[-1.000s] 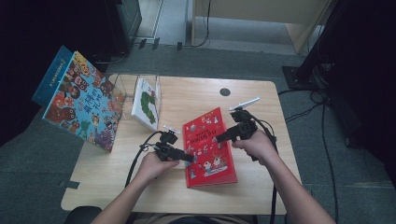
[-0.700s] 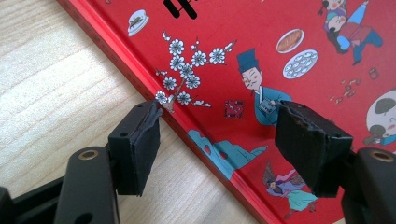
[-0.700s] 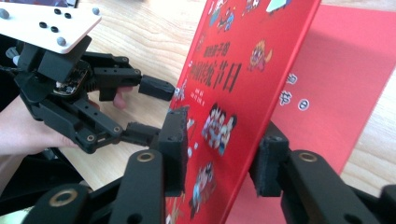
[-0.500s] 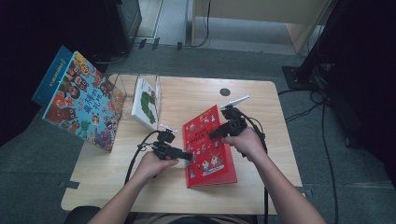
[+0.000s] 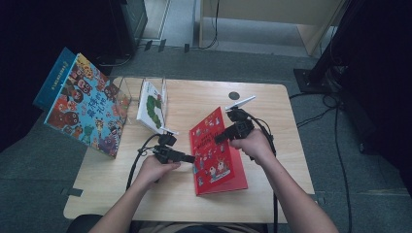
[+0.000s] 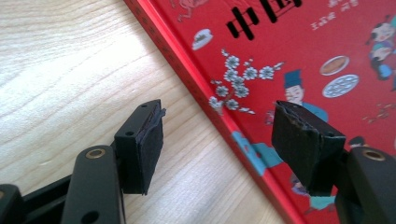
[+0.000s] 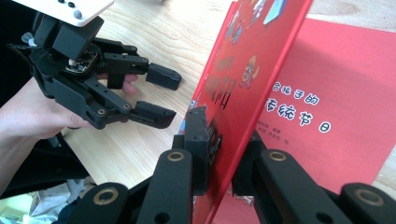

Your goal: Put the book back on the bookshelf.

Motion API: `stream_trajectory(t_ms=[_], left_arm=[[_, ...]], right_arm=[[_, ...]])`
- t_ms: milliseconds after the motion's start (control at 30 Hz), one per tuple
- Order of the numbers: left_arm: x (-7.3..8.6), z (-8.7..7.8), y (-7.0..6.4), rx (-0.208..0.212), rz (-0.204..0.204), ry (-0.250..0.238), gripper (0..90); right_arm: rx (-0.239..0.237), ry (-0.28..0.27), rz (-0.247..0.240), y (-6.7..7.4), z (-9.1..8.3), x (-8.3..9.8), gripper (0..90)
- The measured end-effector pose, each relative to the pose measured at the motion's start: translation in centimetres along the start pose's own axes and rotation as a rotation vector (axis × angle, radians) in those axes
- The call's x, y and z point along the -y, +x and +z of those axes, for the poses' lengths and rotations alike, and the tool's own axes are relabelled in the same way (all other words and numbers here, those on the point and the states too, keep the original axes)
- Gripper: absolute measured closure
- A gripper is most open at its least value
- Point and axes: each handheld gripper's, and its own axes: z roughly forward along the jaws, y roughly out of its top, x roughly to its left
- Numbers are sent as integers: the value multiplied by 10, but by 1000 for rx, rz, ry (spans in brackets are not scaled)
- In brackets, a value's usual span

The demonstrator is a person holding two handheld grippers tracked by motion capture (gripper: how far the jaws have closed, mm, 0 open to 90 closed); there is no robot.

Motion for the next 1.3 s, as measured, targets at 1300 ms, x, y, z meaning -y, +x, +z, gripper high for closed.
stream_trajectory(t_ms=[1300], left_arm=[[-5, -11, 10, 120, -47, -131, 288]], right_arm=[[-30, -99, -124, 35, -22, -1, 887]])
